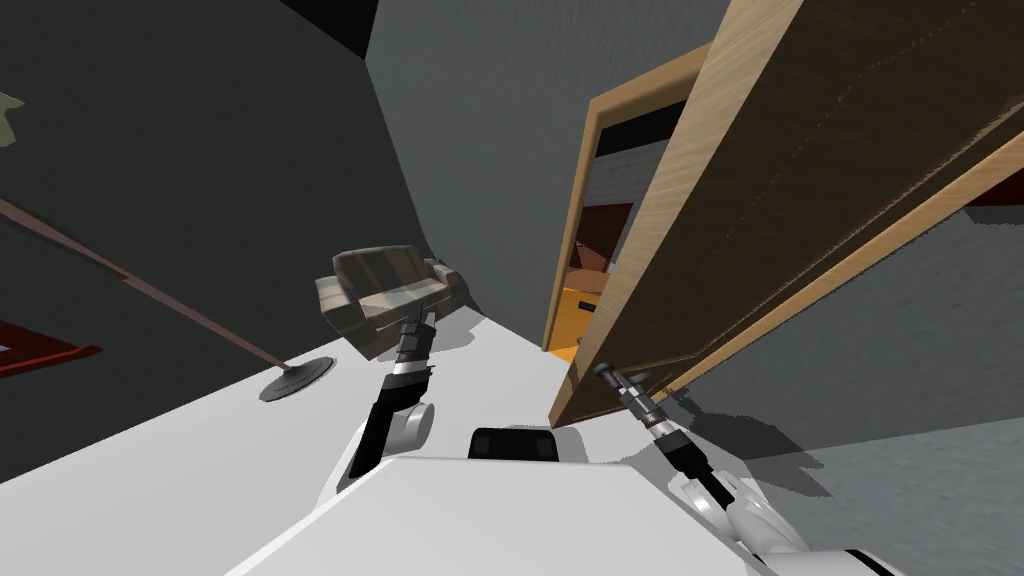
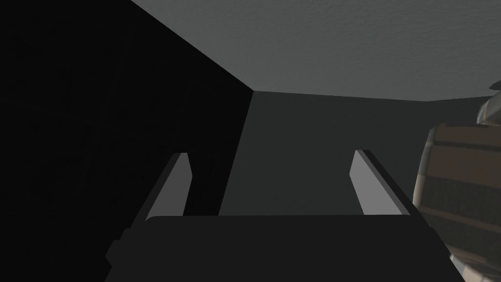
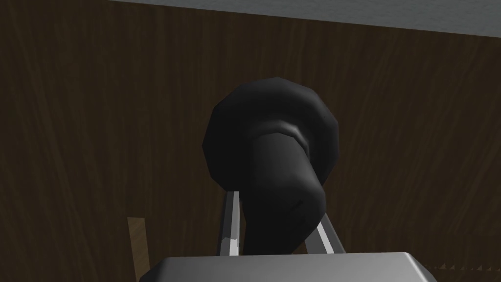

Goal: Pull the door open

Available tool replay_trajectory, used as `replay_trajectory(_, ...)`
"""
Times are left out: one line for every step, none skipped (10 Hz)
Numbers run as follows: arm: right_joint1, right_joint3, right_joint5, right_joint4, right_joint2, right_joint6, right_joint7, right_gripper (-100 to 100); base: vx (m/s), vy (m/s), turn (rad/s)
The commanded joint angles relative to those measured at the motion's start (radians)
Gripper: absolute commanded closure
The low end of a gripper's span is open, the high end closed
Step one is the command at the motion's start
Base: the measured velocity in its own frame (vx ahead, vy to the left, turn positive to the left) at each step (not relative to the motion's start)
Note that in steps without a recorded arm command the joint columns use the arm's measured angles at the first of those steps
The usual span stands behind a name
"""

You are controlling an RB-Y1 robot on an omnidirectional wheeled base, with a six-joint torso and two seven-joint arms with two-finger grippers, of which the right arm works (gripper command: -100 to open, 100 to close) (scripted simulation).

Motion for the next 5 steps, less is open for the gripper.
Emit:
replay_trajectory(0.002,-0.005,-0.003,0.001,-0.007,0.000,0.003,100,-0.233,-0.093,0.141)
replay_trajectory(0.003,-0.006,-0.003,0.003,-0.008,-0.003,0.003,100,-0.198,-0.096,0.139)
replay_trajectory(0.003,-0.006,-0.003,0.003,-0.008,-0.003,0.003,100,-0.129,-0.065,0.054)
replay_trajectory(-0.007,0.000,0.001,0.025,0.000,-0.017,0.003,100,-0.050,-0.019,0.005)
replay_trajectory(-0.003,0.000,0.001,0.027,-0.001,-0.021,0.001,100,-0.121,-0.062,0.180)
